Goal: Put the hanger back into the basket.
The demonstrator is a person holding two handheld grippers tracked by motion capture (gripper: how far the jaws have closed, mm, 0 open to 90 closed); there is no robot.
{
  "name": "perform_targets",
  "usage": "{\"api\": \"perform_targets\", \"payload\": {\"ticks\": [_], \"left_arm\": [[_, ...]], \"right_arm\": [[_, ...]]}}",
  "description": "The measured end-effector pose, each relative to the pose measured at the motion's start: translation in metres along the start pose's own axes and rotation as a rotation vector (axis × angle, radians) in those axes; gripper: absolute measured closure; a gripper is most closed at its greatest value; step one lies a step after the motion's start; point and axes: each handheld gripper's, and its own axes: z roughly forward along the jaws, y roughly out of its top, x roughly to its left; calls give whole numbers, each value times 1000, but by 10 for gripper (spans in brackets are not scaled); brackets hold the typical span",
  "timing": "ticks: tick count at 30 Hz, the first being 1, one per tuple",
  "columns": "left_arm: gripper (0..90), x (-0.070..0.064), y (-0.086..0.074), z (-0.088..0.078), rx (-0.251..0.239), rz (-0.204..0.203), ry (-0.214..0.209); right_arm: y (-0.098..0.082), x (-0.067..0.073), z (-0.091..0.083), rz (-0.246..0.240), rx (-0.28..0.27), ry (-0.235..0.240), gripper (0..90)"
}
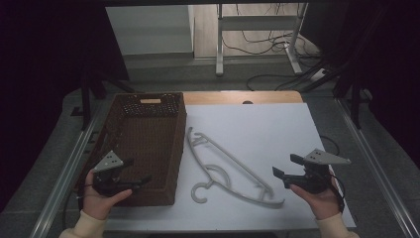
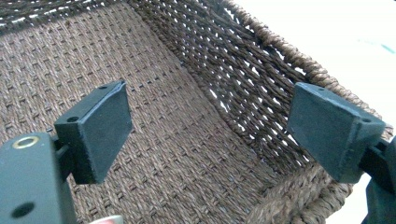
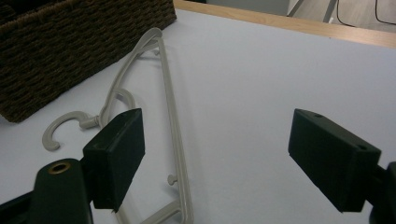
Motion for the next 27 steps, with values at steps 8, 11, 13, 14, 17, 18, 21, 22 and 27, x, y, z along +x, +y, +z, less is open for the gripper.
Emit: {"api": "perform_targets", "payload": {"ticks": [8, 11, 13, 14, 17, 18, 21, 22, 27], "left_arm": [[142, 0, -1, -2, -3, -3, 2], [142, -1, -1, -3, -4, 0, 1], [142, -1, -1, -2, -4, 3, -1], [142, -1, 0, -2, -3, 5, -1], [142, -2, 1, -2, -4, 7, -5], [142, -2, 1, -2, -4, 8, -5], [142, -2, 1, -2, -3, 4, -5], [142, -2, 1, -2, -2, 2, -3], [143, -4, 3, -3, -9, 7, -2]], "right_arm": [[0, 0, 6, -4, 29, 2, 162], [0, 1, 7, -13, 38, -5, 155], [0, 2, 8, -11, 42, -4, 150], [0, 2, 8, -10, 43, -6, 148], [0, 3, 7, -5, 46, -6, 145], [0, 3, 8, -9, 50, -5, 147], [1, 4, 9, -10, 54, -4, 147], [2, 4, 11, -12, 57, 0, 146], [3, 5, 13, -28, 65, 4, 145]]}}
